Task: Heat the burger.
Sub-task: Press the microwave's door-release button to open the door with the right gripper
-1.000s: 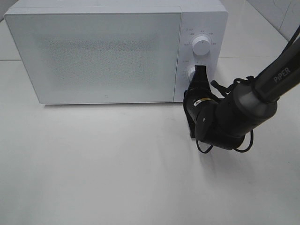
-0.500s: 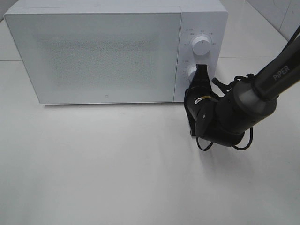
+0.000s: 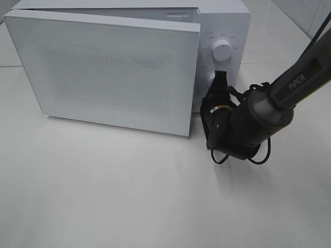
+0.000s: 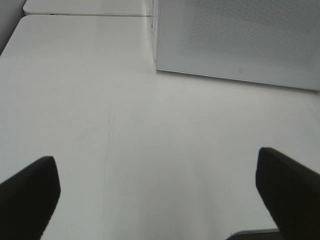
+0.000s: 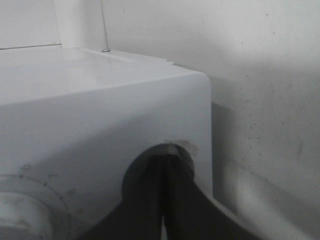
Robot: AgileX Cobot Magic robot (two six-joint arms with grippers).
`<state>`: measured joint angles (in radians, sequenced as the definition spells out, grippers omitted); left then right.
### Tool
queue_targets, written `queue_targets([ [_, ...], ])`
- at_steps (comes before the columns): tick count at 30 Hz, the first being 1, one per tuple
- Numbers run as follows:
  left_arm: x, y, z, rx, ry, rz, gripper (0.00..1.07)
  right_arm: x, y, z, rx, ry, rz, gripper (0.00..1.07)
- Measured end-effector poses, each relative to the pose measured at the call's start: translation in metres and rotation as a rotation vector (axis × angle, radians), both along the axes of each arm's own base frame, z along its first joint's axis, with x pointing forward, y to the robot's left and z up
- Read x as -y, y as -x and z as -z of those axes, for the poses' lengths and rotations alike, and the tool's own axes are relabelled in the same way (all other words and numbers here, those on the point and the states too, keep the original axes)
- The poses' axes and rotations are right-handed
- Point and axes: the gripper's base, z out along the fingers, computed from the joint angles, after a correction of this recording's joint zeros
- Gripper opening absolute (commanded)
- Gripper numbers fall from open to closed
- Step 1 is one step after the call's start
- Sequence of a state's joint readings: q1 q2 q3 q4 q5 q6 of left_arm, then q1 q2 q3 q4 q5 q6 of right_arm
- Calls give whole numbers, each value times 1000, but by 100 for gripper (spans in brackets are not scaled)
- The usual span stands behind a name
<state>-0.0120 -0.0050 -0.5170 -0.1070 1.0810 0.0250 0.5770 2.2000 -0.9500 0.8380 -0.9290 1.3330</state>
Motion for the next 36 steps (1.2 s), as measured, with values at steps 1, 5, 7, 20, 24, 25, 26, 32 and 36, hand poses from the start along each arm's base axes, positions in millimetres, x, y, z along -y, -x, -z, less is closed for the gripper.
queue_targets([
  [1,0,0,0,0,0,0,100,0,0,0,0,0,0,0],
  [5,0,0,0,0,0,0,100,1,-1,0,2,2,-4,0],
  [7,0,0,0,0,0,0,100,1,-1,0,1,2,-5,0],
  [20,0,0,0,0,0,0,100,3,0,-2,-14,8,-32,0],
  [24,0,0,0,0,0,0,100,8,2,-7,-17,14,-49,0],
  [25,0,0,0,0,0,0,100,8,2,-7,-17,14,-49,0],
  [26,0,0,0,0,0,0,100,10,4,-10,-23,13,-55,0],
  [32,0,0,0,0,0,0,100,14,13,-19,-41,12,-77,0],
  [36,0,0,0,0,0,0,100,17,19,-25,-42,14,-89,0],
])
